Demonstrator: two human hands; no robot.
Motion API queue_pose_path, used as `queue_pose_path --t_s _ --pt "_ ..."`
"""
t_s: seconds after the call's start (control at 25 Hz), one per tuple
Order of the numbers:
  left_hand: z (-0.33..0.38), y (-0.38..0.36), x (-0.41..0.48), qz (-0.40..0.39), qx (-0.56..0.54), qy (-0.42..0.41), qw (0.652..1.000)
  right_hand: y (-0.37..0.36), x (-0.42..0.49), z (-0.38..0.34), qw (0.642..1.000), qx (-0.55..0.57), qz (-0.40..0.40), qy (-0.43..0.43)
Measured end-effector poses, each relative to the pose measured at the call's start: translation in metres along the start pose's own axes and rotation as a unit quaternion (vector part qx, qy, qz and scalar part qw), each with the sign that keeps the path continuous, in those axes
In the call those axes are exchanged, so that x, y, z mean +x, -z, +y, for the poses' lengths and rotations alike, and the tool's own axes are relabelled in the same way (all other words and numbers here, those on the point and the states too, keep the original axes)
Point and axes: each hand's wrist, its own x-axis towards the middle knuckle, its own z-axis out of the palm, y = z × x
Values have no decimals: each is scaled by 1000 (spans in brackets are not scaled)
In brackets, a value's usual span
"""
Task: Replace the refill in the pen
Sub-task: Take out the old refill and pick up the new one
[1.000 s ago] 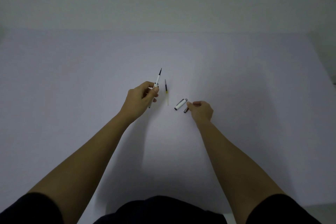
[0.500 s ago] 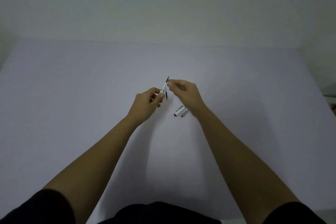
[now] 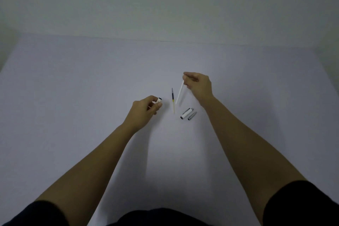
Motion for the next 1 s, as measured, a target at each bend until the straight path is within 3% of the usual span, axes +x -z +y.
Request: queue_pose_path --t_s 0.16,0.36,0.8,1.0 --pt "-1 10 23 15 -2 -1 1000 -13 20 27 989 -147 -5 3" --pt "-2 14 46 18 10 -6 1000 -28 41 45 969 -246 -2 -14" --pt "-10 12 55 21 1 5 1000 -38 41 51 959 -281 24 -10" --pt "-9 12 52 22 4 2 1000 -51 29 47 945 -324 -38 16"
